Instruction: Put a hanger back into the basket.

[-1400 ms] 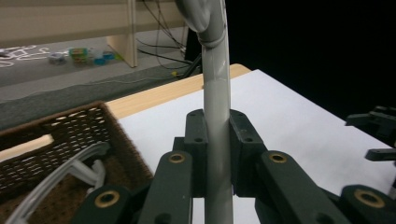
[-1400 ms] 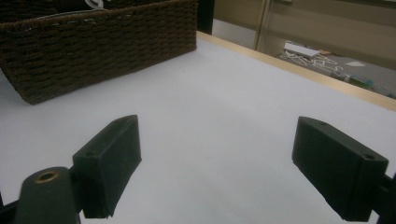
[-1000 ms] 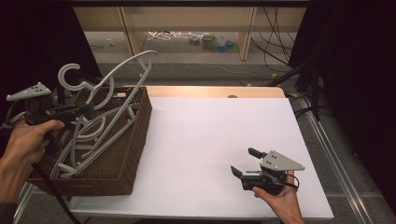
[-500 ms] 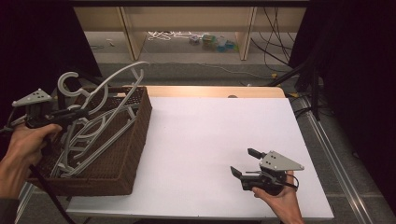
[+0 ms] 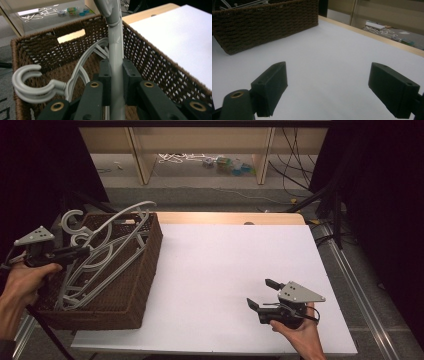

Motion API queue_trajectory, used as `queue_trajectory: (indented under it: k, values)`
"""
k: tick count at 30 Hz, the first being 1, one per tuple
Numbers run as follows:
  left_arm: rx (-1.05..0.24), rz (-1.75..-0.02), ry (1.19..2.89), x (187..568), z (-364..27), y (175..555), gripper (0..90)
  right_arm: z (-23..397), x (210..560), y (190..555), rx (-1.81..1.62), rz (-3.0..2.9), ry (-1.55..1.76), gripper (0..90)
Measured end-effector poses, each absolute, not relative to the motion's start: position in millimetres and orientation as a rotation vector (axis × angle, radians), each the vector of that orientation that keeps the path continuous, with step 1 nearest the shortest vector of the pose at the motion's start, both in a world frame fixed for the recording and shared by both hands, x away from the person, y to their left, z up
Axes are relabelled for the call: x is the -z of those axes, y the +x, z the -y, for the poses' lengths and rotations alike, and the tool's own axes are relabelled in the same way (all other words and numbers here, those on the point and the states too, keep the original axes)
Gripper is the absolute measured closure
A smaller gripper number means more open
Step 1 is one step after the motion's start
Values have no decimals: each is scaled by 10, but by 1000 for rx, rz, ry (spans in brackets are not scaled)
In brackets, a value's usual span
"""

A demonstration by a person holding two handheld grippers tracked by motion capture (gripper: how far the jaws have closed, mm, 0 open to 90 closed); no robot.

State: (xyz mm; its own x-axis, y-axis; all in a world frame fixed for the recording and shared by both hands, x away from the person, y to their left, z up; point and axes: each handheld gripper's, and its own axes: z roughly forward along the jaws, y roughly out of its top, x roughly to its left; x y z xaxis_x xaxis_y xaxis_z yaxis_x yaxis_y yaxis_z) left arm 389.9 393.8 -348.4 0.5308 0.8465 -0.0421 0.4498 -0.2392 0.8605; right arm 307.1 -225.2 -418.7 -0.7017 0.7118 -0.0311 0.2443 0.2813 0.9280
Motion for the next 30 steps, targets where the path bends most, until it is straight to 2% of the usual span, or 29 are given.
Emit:
queue_trajectory:
  k: [12, 27, 30]
  values:
    - [-515, -1126, 1942, 3731, -4074, 3877, 795, 2249, 4202, 3084, -1424, -2111, 853, 165]
    - [-452, -1141, 2103, 3908, -3909, 4024, 792, 2262, 4195, 3086, -1400, -2123, 858, 165]
    - [-454, -1193, 2167, 4019, -3871, 4065, 790, 2259, 4206, 3084, -1404, -2116, 861, 165]
